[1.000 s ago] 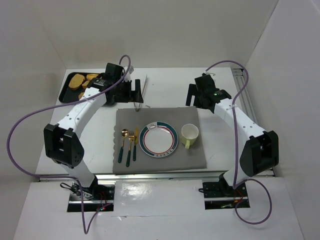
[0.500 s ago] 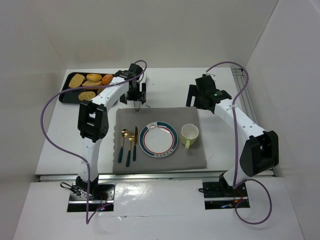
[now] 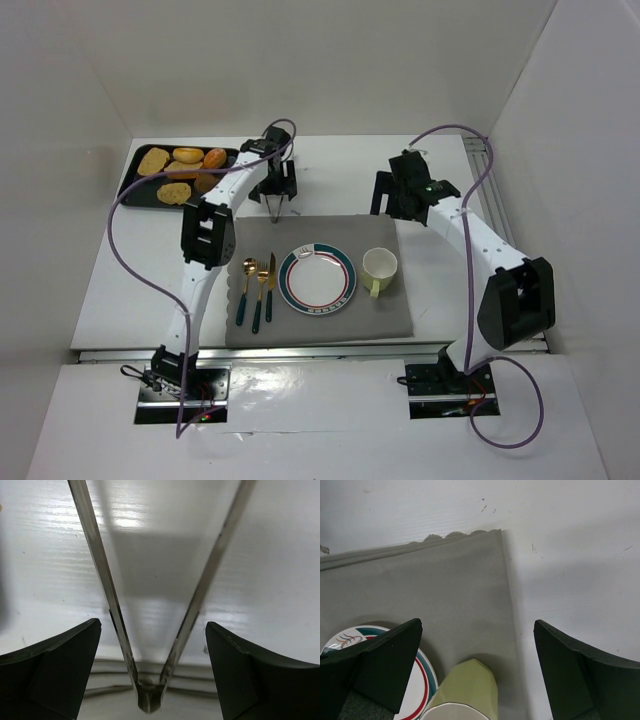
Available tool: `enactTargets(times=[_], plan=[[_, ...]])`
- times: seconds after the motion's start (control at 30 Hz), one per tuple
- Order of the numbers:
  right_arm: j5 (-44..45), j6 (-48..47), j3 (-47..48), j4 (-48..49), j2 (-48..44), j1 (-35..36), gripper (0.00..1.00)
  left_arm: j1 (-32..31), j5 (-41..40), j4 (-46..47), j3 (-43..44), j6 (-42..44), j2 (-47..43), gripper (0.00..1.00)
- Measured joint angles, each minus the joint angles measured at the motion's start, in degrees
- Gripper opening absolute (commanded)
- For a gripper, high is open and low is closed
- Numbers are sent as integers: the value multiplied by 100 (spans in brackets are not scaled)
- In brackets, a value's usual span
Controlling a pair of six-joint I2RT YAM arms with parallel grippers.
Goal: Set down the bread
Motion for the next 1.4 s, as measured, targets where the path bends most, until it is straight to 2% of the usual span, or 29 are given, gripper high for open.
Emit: enactTargets(times=[0.3, 0.33, 0.37, 0.47, 0.5, 0.63, 0.83, 1.0, 1.17, 1.4], plan=[[-48, -39, 0, 4, 146, 0, 100, 223, 7, 155, 688, -81, 483, 99], [-55, -39, 0, 7, 166, 0, 100, 245, 9, 188, 693, -79, 483, 94], [-61, -39, 0, 7, 186, 0, 100, 262, 11, 208, 693, -79, 483, 80], [-74, -39, 0, 7, 247, 0, 100, 293, 17, 284, 691, -50, 483, 67], [-83, -39, 0, 9, 258, 0, 100, 297, 24, 313, 671, -37, 483, 58], [-125, -39, 2, 11, 286, 0, 100, 297, 26, 481, 538, 94, 433, 51], [-168, -33, 20, 9, 315, 0, 100, 293, 46, 516, 234, 273, -50, 48], [-219, -17, 22, 11, 315, 0, 100, 293, 192, 573, -219, 404, -931, 44], [-293, -17, 31, 9, 315, 0, 100, 293, 407, 588, -647, 555, -1810, 44], [-385, -17, 61, 46, 315, 0, 100, 293, 579, 579, -1180, 697, -2269, 42]])
